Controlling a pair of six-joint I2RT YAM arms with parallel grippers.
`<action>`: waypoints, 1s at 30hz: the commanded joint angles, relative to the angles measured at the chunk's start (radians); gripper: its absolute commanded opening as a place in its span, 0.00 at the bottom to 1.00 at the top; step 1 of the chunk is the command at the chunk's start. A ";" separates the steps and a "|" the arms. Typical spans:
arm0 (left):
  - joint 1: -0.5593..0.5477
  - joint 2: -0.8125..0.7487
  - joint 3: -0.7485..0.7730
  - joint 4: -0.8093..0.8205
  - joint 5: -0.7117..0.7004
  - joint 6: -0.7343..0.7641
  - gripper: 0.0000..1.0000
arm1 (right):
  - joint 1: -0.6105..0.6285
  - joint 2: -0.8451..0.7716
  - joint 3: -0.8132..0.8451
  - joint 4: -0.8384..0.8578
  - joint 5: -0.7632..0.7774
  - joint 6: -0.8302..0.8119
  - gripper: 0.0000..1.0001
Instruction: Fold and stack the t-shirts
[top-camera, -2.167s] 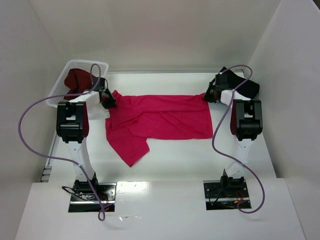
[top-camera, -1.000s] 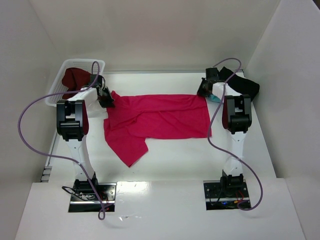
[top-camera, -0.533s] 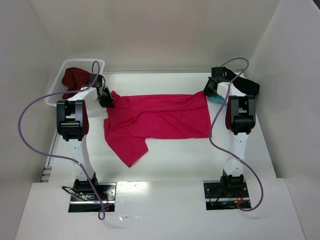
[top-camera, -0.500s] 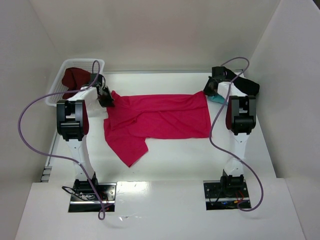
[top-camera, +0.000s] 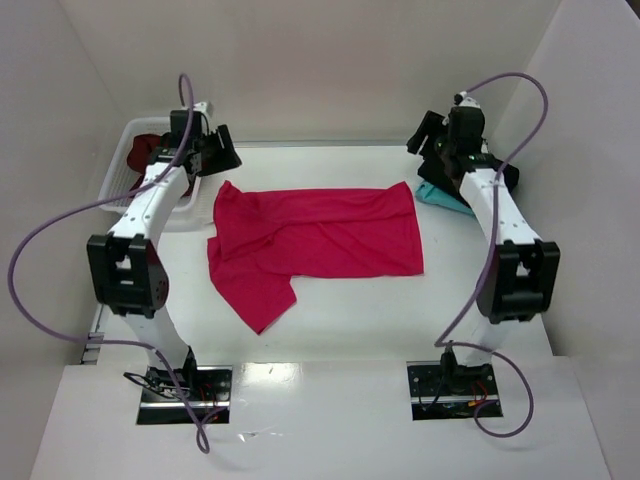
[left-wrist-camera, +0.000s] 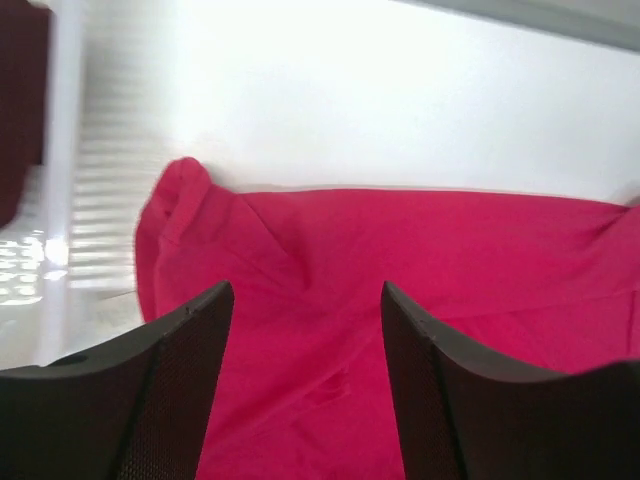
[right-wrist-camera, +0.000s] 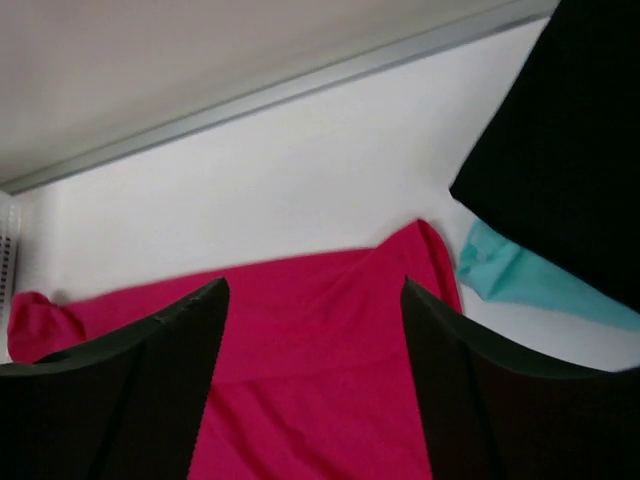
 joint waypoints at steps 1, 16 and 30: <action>0.014 -0.108 -0.079 -0.015 0.019 0.023 0.69 | 0.005 -0.104 -0.138 0.024 0.026 0.007 0.76; -0.185 -0.665 -0.692 -0.138 0.090 -0.238 0.79 | 0.005 -0.444 -0.649 0.019 0.026 0.179 1.00; -0.310 -0.875 -0.944 -0.181 -0.076 -0.625 0.89 | 0.005 -0.436 -0.787 0.053 0.046 0.325 1.00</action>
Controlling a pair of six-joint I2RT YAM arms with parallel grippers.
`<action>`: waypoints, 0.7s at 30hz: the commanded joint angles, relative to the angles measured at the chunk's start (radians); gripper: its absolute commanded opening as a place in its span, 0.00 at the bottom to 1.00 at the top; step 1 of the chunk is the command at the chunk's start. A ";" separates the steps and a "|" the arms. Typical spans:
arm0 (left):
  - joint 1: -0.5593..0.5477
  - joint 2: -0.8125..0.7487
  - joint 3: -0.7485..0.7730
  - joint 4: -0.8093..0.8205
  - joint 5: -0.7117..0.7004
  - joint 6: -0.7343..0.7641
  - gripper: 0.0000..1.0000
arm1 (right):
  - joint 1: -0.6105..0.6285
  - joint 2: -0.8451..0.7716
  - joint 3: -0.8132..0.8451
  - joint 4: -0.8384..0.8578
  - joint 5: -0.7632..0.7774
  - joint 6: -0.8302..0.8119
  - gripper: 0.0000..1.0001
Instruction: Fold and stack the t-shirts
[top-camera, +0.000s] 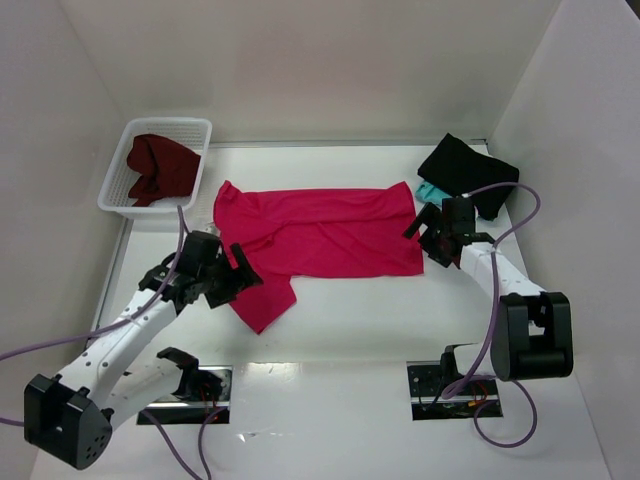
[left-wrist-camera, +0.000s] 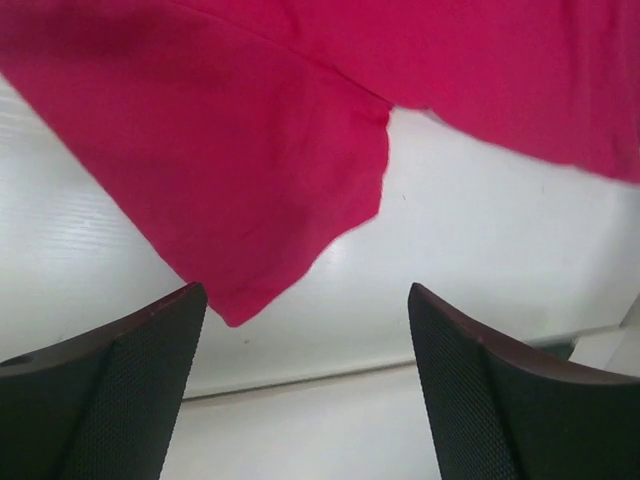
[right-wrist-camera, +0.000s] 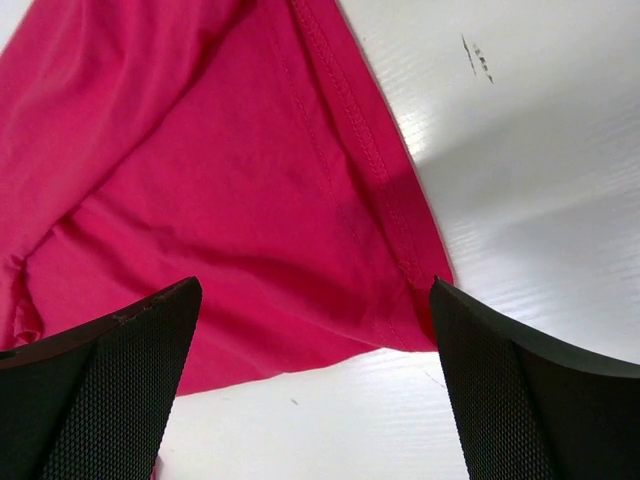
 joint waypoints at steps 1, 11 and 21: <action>-0.002 0.017 0.007 0.001 -0.153 -0.115 0.91 | 0.005 -0.040 -0.007 0.052 0.026 0.041 1.00; -0.002 0.066 -0.142 0.083 -0.280 -0.245 0.96 | 0.005 -0.011 0.011 0.052 0.035 0.041 1.00; -0.002 0.247 -0.144 0.163 -0.240 -0.218 0.96 | 0.005 -0.029 -0.021 0.017 0.044 0.076 1.00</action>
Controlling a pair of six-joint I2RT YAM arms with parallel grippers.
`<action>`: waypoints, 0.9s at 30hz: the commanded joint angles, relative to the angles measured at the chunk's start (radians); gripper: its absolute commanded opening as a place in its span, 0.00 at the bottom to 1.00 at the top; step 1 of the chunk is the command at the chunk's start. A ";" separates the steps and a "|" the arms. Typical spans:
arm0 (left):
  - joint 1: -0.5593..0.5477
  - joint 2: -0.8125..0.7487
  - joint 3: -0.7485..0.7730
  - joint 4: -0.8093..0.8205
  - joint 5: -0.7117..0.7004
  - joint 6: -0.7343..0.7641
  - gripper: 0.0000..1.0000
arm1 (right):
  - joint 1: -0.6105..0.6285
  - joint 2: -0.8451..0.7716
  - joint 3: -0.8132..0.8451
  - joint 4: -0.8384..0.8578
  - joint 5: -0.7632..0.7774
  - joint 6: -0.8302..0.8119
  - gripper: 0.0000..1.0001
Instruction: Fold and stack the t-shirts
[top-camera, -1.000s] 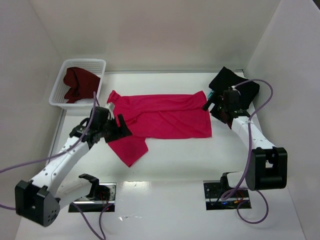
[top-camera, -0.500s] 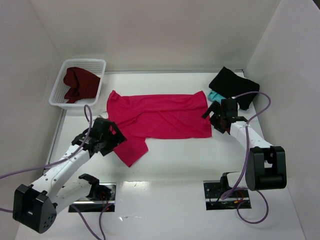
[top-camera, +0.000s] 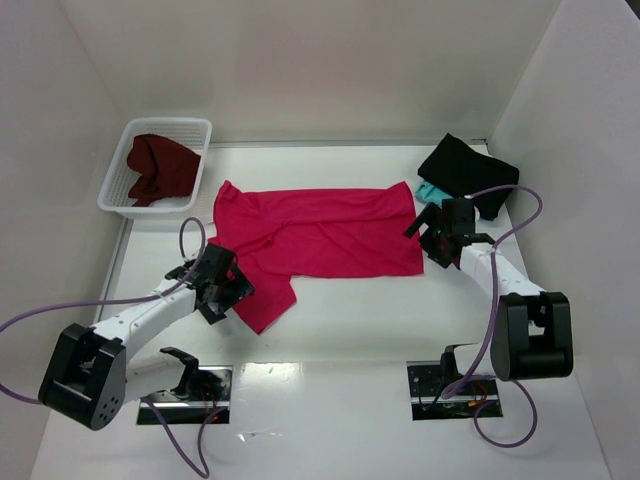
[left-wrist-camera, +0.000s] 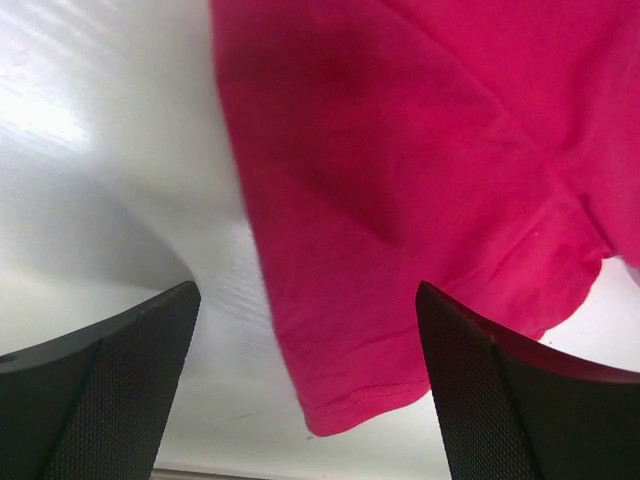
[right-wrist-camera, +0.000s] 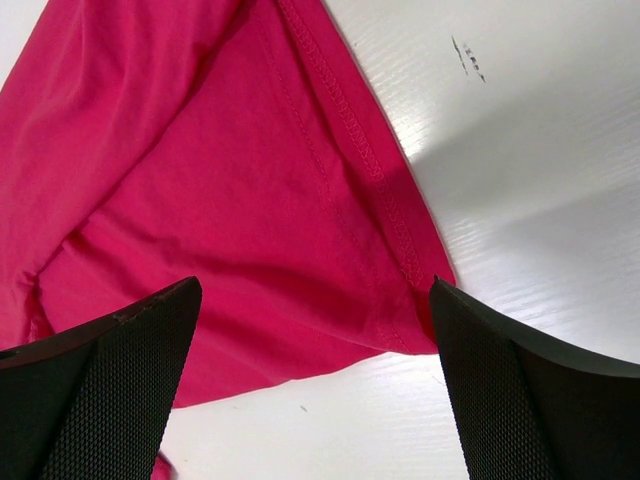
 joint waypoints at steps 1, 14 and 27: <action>-0.002 0.046 0.015 0.053 0.017 -0.007 0.96 | 0.005 -0.030 -0.026 -0.005 0.027 0.040 1.00; -0.002 0.027 -0.030 0.089 0.092 -0.017 0.51 | 0.014 -0.092 -0.114 -0.016 -0.008 0.094 1.00; -0.002 -0.168 -0.030 -0.066 0.049 -0.074 0.00 | 0.014 -0.113 -0.176 0.005 -0.019 0.103 1.00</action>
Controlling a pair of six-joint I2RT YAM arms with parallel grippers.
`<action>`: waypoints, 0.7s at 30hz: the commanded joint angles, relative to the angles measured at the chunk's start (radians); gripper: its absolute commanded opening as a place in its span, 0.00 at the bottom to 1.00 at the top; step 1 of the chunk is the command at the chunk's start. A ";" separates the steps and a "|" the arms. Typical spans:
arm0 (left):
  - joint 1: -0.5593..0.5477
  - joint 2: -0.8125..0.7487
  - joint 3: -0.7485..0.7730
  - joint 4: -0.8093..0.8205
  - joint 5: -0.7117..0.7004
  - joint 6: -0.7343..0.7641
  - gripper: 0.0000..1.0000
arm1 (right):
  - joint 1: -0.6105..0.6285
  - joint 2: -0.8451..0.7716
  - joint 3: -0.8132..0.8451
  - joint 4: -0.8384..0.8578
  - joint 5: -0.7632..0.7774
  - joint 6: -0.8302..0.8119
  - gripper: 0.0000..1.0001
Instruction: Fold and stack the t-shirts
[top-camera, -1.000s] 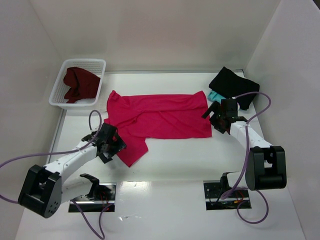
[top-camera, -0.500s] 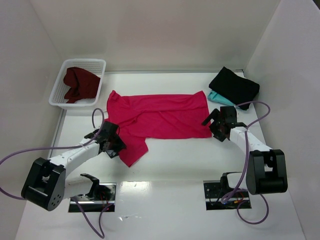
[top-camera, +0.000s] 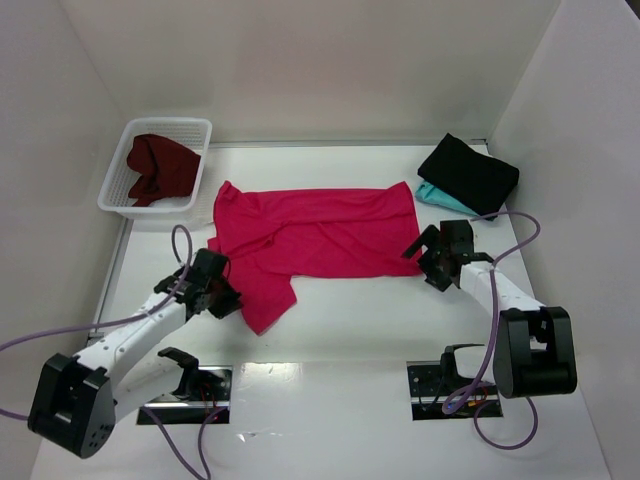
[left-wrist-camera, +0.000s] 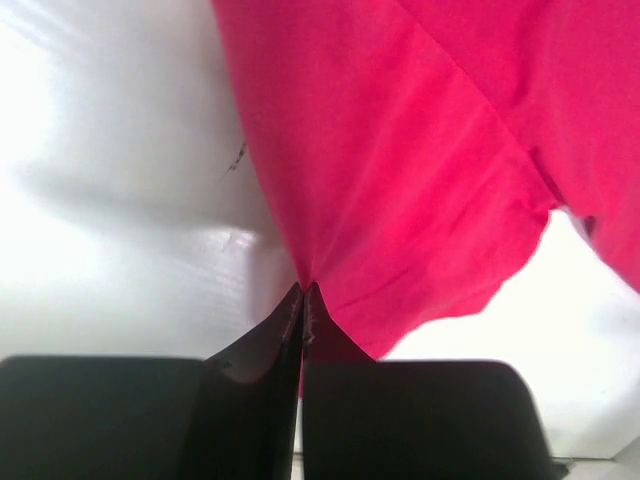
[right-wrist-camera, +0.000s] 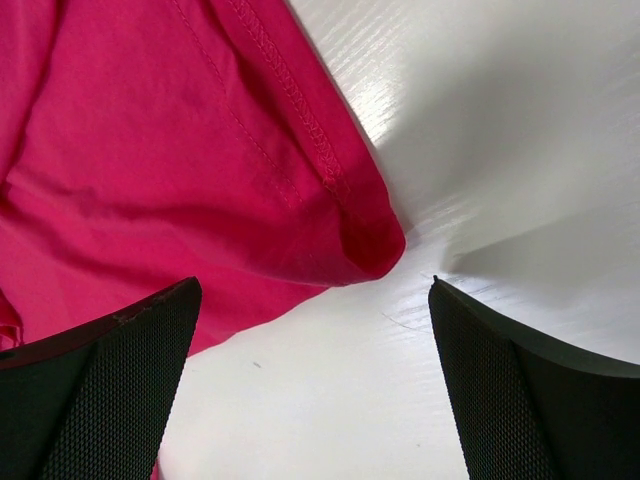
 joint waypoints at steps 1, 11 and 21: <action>-0.002 -0.083 -0.003 -0.076 -0.024 -0.041 0.00 | 0.010 -0.019 -0.011 0.026 0.003 0.015 1.00; 0.027 -0.174 -0.003 -0.101 -0.040 -0.021 0.00 | 0.019 0.044 0.007 0.046 0.044 0.006 0.74; 0.027 -0.184 0.075 -0.141 -0.060 -0.001 0.00 | 0.063 0.106 0.030 0.064 0.082 0.006 0.36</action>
